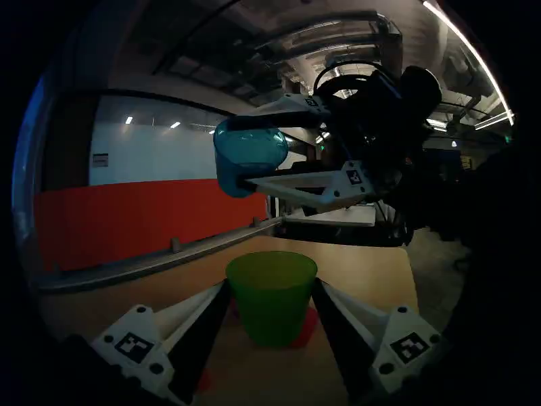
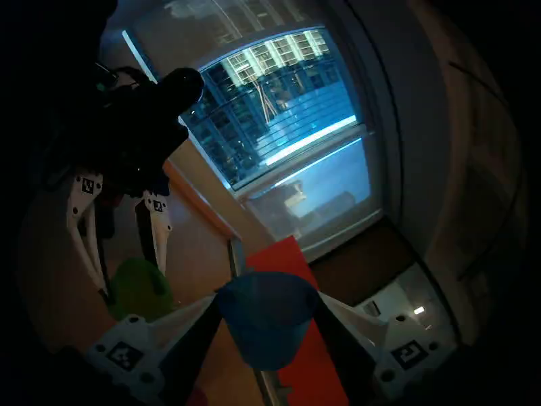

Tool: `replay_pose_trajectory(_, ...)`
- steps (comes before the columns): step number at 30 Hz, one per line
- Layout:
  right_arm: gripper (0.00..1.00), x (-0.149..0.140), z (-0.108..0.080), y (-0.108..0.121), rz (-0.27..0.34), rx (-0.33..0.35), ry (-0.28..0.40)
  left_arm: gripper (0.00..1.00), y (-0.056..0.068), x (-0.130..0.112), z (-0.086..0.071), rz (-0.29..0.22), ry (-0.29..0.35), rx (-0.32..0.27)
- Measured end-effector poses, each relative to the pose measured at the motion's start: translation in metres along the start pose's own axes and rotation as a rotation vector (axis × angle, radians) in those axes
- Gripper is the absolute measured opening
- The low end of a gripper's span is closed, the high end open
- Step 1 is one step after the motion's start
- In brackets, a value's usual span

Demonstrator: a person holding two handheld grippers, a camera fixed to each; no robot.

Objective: Pour water

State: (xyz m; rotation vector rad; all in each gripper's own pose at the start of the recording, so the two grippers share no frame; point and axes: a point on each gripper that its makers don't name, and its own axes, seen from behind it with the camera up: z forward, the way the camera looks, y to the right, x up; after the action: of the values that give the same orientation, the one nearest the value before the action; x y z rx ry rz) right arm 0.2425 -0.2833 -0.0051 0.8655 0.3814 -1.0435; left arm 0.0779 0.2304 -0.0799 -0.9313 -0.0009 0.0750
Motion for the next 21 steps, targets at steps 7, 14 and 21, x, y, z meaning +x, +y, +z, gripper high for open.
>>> replay_pose_trajectory(7, 0.91, -0.003, 0.006, 0.002, -0.04, -0.001, -0.009, 0.85, -0.005, 0.0, 0.003, -0.007, 0.0, -0.001)
replay_pose_trajectory(14, 0.91, -0.008, 0.01, 0.003, -0.071, -0.006, -0.018, 0.85, -0.008, -0.002, 0.004, -0.009, -0.001, -0.001)
replay_pose_trajectory(21, 0.91, -0.011, 0.014, 0.003, -0.106, -0.008, -0.023, 0.85, -0.009, -0.003, 0.008, -0.01, -0.001, -0.002)
